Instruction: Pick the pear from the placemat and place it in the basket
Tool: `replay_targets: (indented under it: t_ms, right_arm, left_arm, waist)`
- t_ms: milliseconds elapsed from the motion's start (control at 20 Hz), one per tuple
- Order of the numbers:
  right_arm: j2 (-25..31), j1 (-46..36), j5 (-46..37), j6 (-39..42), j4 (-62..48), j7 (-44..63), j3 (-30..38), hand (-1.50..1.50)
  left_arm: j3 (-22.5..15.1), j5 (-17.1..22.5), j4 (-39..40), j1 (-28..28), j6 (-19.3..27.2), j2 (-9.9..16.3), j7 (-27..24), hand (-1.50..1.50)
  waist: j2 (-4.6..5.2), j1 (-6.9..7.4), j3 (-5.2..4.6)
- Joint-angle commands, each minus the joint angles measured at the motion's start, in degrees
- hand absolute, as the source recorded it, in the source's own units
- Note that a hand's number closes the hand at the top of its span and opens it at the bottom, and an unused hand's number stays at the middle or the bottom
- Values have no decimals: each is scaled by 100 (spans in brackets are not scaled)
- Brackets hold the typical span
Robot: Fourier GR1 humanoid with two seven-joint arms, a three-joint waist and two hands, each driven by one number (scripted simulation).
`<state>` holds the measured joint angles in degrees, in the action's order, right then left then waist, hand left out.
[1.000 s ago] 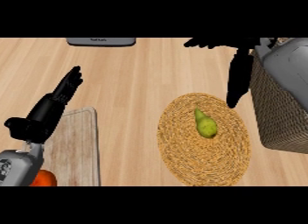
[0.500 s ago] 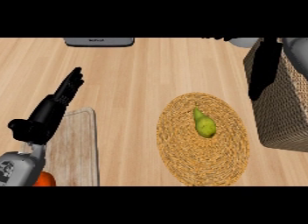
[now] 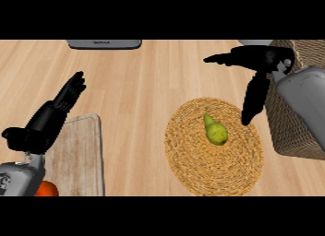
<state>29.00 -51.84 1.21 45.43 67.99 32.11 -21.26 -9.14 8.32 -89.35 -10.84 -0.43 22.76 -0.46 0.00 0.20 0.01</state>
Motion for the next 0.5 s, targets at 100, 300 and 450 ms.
replay_targets:
  t_ms: [100, 300, 450]
  right_arm:
    - [-204, 869, -855, -501, 205, -794, 60, -150]
    - [-562, 1196, -1526, -849, 258, -1009, -137, -150]
    - [-442, 1231, -2035, -854, -162, -1679, -90, -150]
  left_arm:
    - [60, -202, 61, 18, -40, -211, -51, 0]
    - [157, -175, -172, 286, -214, -241, -67, 0]
    - [365, -237, 246, -114, -308, -299, -102, 0]
  waist:
    - [2, -9, 1]
    - [-1, 21, 1]
    - [11, 7, 0]
